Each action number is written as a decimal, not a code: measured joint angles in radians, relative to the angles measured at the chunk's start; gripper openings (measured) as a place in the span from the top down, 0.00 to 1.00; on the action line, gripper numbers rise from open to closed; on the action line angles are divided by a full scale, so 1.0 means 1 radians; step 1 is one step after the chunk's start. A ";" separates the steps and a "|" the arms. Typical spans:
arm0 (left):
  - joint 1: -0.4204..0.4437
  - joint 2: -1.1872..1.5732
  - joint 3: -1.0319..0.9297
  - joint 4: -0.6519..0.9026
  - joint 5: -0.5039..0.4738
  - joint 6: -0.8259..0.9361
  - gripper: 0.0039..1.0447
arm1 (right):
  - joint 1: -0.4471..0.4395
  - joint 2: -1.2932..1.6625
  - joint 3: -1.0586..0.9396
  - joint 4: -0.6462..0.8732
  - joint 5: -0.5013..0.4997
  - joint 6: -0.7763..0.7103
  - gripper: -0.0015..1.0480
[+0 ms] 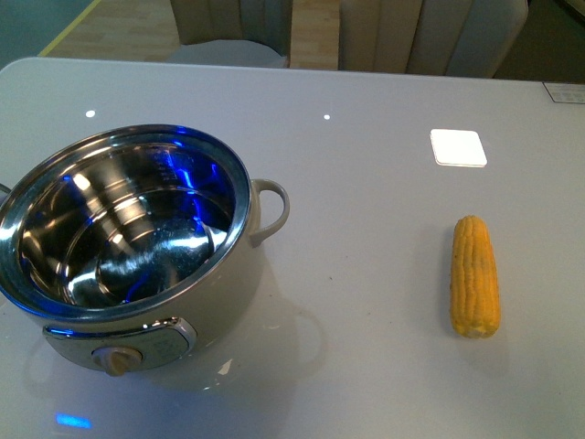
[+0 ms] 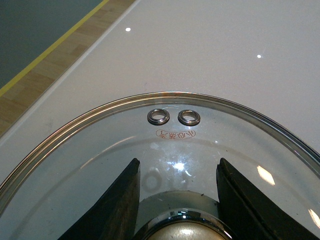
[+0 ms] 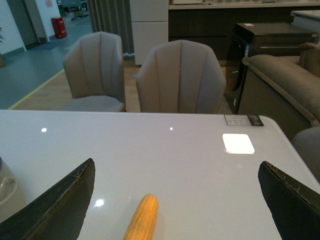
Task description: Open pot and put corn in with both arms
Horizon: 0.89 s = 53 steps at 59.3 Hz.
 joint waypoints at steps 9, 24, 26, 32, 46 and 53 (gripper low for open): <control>0.000 0.040 0.024 0.000 0.014 -0.013 0.61 | 0.000 0.000 0.000 0.000 0.000 0.000 0.08; 0.000 0.051 0.033 0.000 0.016 -0.016 0.58 | 0.000 0.000 0.000 0.000 0.000 0.000 0.08; 0.000 0.051 0.033 0.000 0.016 -0.014 0.53 | 0.000 0.000 0.000 0.000 0.000 0.000 0.08; 0.000 0.048 0.032 0.000 0.016 -0.014 0.37 | 0.000 0.000 0.000 0.000 0.000 0.000 0.08; 0.001 -0.047 -0.009 0.000 0.022 -0.019 0.05 | 0.000 0.000 0.000 0.000 0.000 0.000 0.08; 0.000 -0.143 -0.032 -0.010 0.027 -0.032 0.06 | 0.000 0.000 0.000 0.000 0.000 0.000 0.08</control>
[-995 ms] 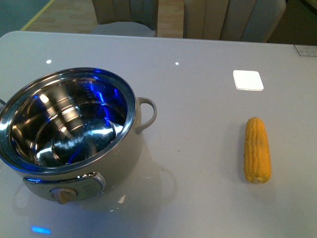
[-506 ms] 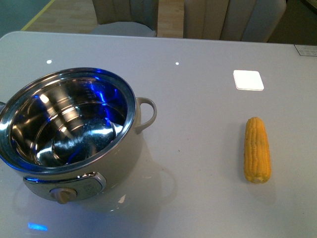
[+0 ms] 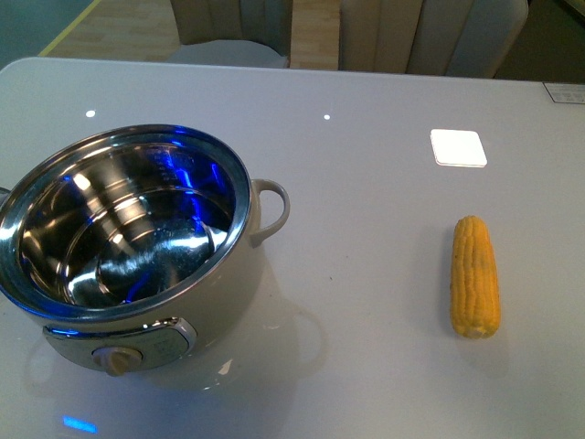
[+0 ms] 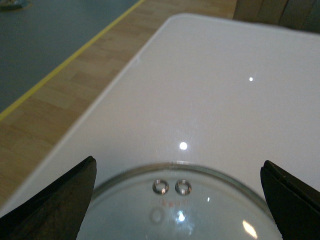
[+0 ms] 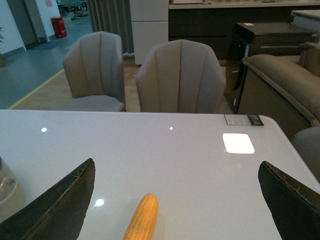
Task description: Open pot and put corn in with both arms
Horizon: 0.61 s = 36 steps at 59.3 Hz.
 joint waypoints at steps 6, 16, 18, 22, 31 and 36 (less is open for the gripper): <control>-0.001 -0.112 -0.032 -0.042 0.003 -0.035 0.06 | 0.000 0.000 0.000 0.000 0.000 0.000 0.08; -0.014 -0.322 -0.124 -0.114 0.035 -0.108 0.06 | 0.000 0.000 0.000 0.000 0.000 0.000 0.08; -0.019 -0.364 -0.145 -0.127 0.050 -0.123 0.06 | 0.000 0.000 0.000 0.000 0.000 0.000 0.08; -0.032 -0.469 -0.196 -0.171 0.088 -0.164 0.06 | 0.000 0.000 0.000 0.000 0.000 0.000 0.08; -0.056 -0.743 -0.324 -0.275 0.155 -0.231 0.06 | 0.000 0.000 0.000 0.000 0.000 0.000 0.08; -0.059 -0.864 -0.375 -0.326 0.168 -0.245 0.06 | 0.000 0.000 0.000 0.000 0.000 0.000 0.08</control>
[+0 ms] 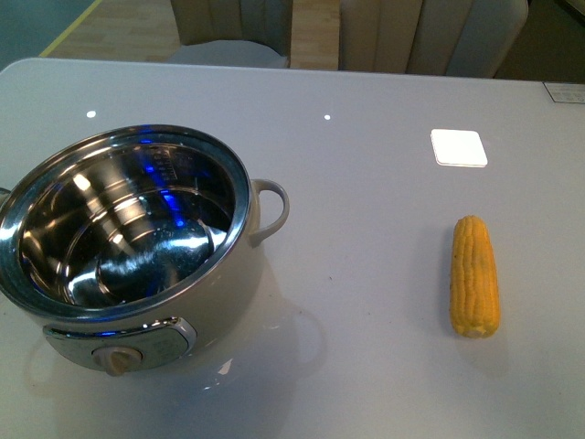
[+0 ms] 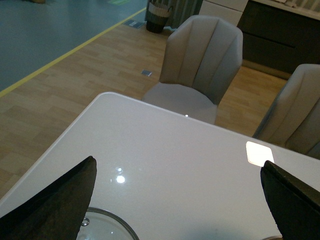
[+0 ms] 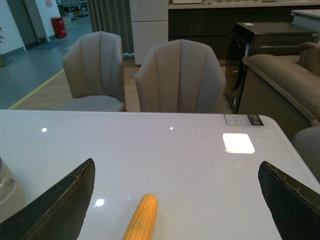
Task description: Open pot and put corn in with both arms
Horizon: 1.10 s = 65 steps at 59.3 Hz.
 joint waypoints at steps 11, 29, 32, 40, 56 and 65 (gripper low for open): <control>-0.015 -0.192 -0.097 -0.045 0.011 0.001 0.10 | 0.000 0.000 0.000 0.000 0.000 0.000 0.08; -0.181 -0.424 -0.375 0.092 -0.136 0.126 0.67 | 0.000 0.000 0.000 0.000 0.000 0.000 0.08; -0.209 -0.469 -0.409 0.080 -0.161 0.130 0.77 | 0.000 0.000 0.000 0.000 0.000 0.000 0.08; -0.257 -0.563 -0.469 0.044 -0.214 0.129 0.97 | 0.000 0.000 0.000 0.000 0.000 0.000 0.08; -0.345 -0.768 -0.559 -0.071 -0.296 0.134 0.97 | 0.000 0.000 0.000 0.000 0.000 0.000 0.08; -0.391 -0.830 -0.615 -0.084 -0.351 0.134 0.97 | 0.000 0.000 0.000 0.000 0.000 0.000 0.08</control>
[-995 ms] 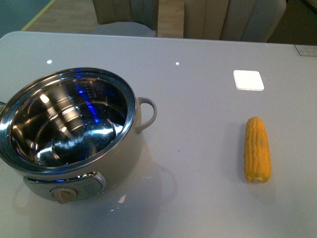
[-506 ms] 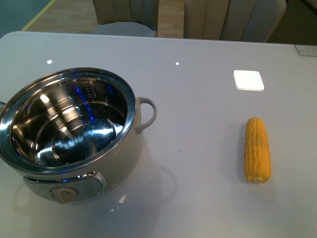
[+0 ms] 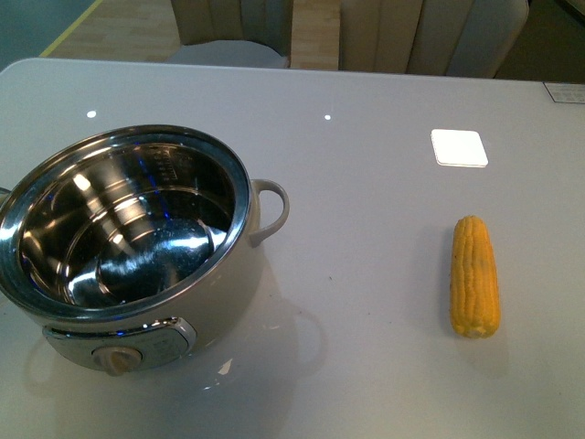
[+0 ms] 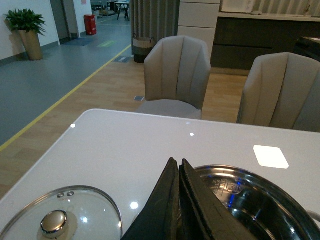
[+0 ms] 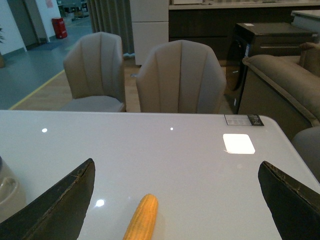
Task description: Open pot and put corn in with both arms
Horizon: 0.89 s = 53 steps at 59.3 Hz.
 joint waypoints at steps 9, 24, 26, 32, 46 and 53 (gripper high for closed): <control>-0.076 -0.133 -0.005 -0.112 -0.063 0.001 0.97 | 0.000 0.000 0.000 0.000 0.000 0.000 0.08; -0.077 -0.295 -0.005 -0.263 -0.066 0.001 0.97 | 0.000 0.000 0.000 0.000 0.000 0.000 0.08; -0.077 -0.311 -0.005 -0.279 -0.066 0.001 0.97 | 0.000 0.000 0.000 0.000 0.000 0.000 0.08; -0.077 -0.362 -0.005 -0.327 -0.066 0.000 0.97 | 0.000 0.000 0.000 0.000 0.000 0.000 0.08; -0.077 -0.462 -0.005 -0.425 -0.066 0.000 0.97 | 0.000 0.000 0.000 0.000 0.000 0.000 0.08; -0.077 -0.503 -0.005 -0.466 -0.066 0.001 0.97 | 0.000 0.000 0.000 0.000 0.000 0.000 0.08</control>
